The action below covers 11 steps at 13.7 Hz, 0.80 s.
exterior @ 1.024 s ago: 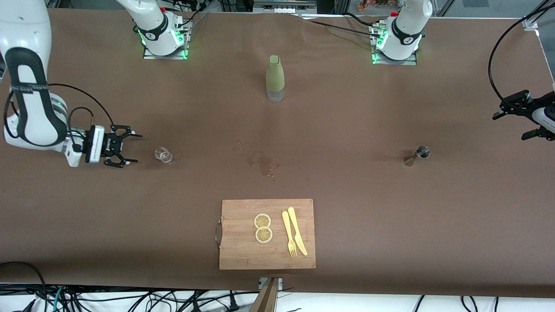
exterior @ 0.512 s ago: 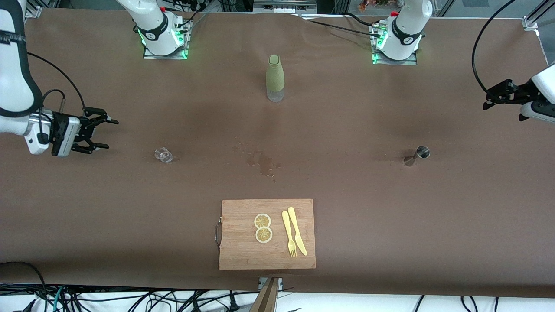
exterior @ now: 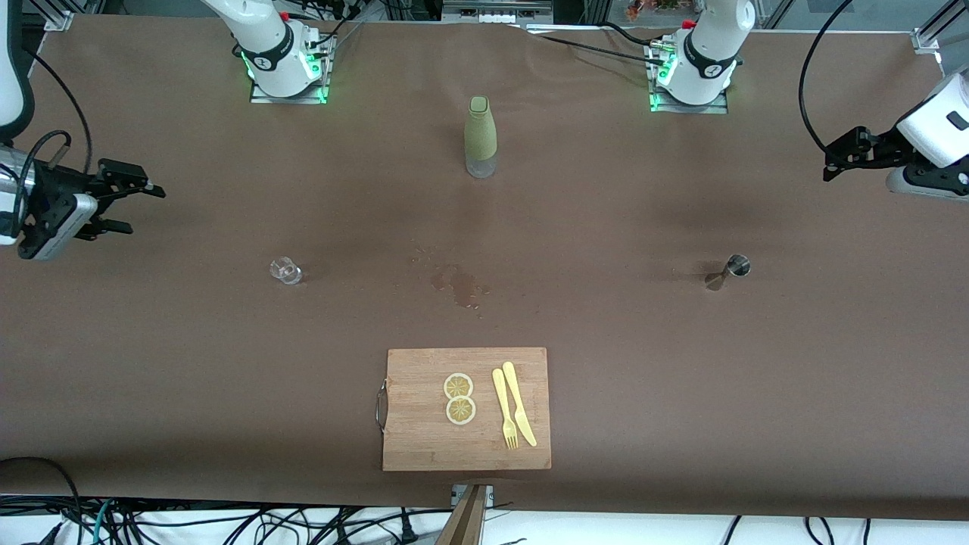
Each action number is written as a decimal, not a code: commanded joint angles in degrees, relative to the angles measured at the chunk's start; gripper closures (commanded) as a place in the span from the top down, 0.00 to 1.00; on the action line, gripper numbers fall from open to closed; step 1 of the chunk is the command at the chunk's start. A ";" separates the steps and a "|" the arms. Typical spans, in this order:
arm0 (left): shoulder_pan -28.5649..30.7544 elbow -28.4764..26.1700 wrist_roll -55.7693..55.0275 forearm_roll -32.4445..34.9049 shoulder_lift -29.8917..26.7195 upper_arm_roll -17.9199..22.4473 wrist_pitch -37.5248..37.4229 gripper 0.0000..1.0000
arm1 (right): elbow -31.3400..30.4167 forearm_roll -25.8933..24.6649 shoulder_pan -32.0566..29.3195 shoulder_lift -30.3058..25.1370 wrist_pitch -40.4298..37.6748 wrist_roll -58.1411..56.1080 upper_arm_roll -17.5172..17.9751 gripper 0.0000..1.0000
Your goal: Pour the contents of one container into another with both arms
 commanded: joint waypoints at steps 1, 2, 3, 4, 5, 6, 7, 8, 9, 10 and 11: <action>-1.53 0.28 -1.10 0.88 -0.43 1.13 -0.88 1.00 | 7.32 -7.17 1.24 0.68 -7.41 8.18 0.00 1.00; -1.53 0.28 -1.10 0.70 -0.52 1.13 -0.88 1.00 | 9.52 -8.93 1.50 0.68 -8.21 10.29 0.18 1.00; -1.53 0.28 -1.10 0.70 -0.52 1.13 -0.88 1.00 | 11.02 -10.34 1.50 0.77 -9.61 11.01 0.35 1.00; -1.53 0.28 -1.10 0.53 -0.52 1.13 -0.79 1.00 | 11.47 -10.44 1.42 0.51 -11.54 11.19 0.44 1.00; -1.53 0.28 -1.10 0.18 -0.52 1.13 -0.79 1.00 | 11.99 -10.79 1.24 -0.37 -12.25 12.15 0.53 1.00; -1.62 0.28 -1.10 0.09 -0.52 1.13 -0.79 1.00 | 12.00 -11.14 1.24 -1.77 -12.69 15.55 0.53 1.00; -1.62 0.28 -0.49 0.09 -0.52 1.13 -0.79 1.00 | 12.00 -11.06 1.24 -2.13 -14.70 20.98 0.70 1.00; -1.53 0.28 -0.40 0.09 -0.52 1.13 -0.71 1.00 | 11.65 -11.14 1.41 -2.31 -15.50 26.69 2.01 1.00; -1.53 0.28 -0.39 0.00 -0.52 1.13 -0.62 1.00 | 11.04 -10.97 1.50 -2.31 -15.60 31.62 3.68 1.00; -1.62 0.28 -0.39 0.00 -0.52 1.13 -0.53 1.00 | 10.42 -10.71 1.59 -2.83 -15.60 36.28 4.13 1.00; -1.53 0.28 -0.39 -0.09 -0.43 1.13 -0.44 1.00 | 9.20 -11.05 1.59 -3.88 -14.21 38.68 5.70 1.00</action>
